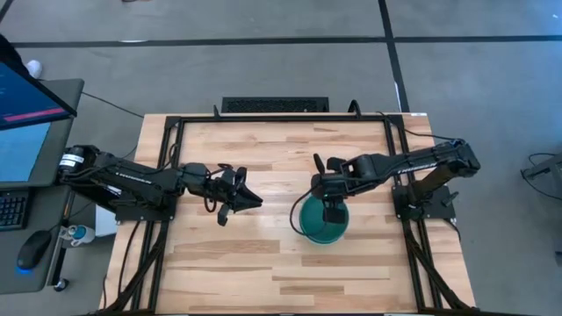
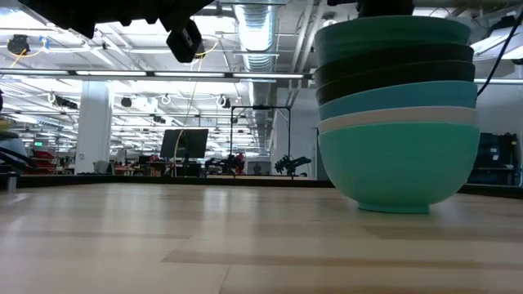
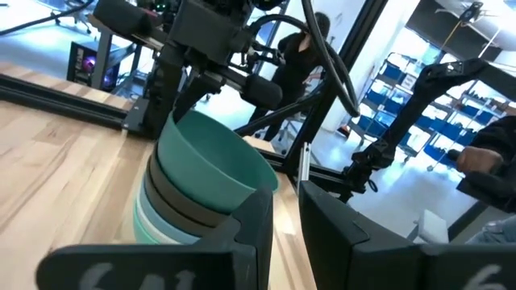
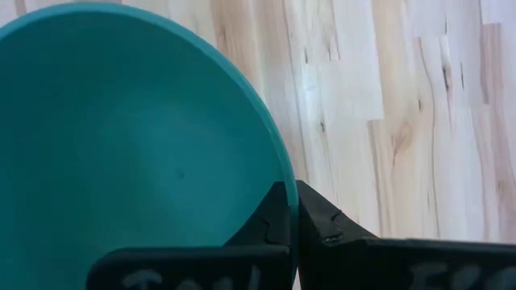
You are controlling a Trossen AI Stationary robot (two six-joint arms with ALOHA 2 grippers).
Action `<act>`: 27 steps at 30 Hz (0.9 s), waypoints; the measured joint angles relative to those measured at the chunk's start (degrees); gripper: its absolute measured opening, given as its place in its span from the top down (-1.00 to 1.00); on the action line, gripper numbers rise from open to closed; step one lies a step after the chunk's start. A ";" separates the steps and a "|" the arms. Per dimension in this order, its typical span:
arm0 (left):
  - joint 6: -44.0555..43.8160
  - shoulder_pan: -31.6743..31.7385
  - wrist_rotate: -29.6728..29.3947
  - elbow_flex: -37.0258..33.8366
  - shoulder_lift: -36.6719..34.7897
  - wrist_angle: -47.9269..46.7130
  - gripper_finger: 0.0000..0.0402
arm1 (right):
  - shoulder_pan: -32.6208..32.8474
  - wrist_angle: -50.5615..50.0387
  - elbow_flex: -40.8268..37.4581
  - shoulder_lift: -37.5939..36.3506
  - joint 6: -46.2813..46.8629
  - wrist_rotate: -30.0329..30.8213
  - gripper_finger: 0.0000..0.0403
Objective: Nest bowls inside each other
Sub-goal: Stack the green bowl on top of the black bowl
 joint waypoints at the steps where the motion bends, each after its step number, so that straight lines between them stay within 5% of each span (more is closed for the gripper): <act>1: 0.02 0.00 0.00 0.02 0.00 -0.02 0.73 | 0.00 0.06 0.00 -0.01 -0.11 0.00 0.95; 13: 0.00 0.00 0.00 0.00 0.00 -0.13 0.73 | 0.00 0.12 0.00 0.00 -0.48 -2.81 0.56; 27: 0.00 0.00 0.00 0.00 0.00 -0.12 0.73 | 0.00 3.54 -0.04 -0.01 -1.49 -6.05 0.54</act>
